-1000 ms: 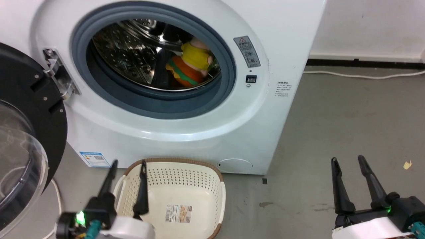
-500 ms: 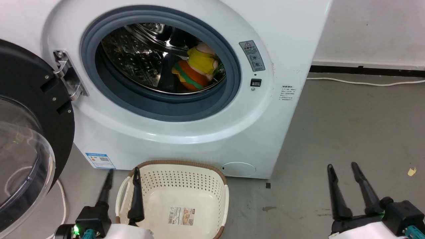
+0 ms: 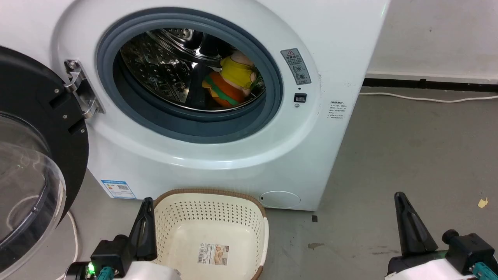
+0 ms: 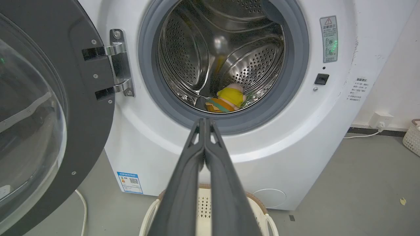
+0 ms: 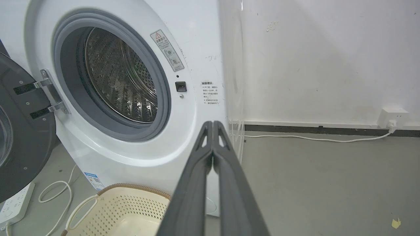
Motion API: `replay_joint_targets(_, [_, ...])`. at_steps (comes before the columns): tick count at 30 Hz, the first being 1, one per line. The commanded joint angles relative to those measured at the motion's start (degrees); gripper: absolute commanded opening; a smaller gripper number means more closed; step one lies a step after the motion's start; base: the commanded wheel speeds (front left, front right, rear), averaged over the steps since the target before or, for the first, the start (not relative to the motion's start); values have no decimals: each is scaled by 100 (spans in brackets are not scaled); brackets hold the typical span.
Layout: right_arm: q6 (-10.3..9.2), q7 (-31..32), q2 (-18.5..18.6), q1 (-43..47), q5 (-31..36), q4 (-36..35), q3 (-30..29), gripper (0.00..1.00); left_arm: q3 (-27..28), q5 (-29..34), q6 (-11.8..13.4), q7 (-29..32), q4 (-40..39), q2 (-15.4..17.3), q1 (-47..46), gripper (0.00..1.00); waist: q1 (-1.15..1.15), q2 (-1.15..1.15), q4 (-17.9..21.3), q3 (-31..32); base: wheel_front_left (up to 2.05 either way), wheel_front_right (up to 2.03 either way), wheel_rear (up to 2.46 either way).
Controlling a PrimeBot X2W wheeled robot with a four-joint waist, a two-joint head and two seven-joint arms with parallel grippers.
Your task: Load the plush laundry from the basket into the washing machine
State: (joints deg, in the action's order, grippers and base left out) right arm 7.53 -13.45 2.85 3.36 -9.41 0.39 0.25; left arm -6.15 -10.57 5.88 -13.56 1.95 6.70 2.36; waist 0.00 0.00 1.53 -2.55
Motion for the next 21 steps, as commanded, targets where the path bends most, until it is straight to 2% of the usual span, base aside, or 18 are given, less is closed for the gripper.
replay_joint_targets(1, [0, 19, 0, -32, 44, -3, -2, 0, 30, 54, -13, 36, -16, -9, -22, 0, 0, 0, -2, 3, 0, 0, 0])
replay_joint_targets(21, [-1, 254, 1, -86, 203, -9, -6, 0, 134, 232, -115, 270, -48, -75, -60, 0, 0, 0, -29, 47, 0, 0, 0])
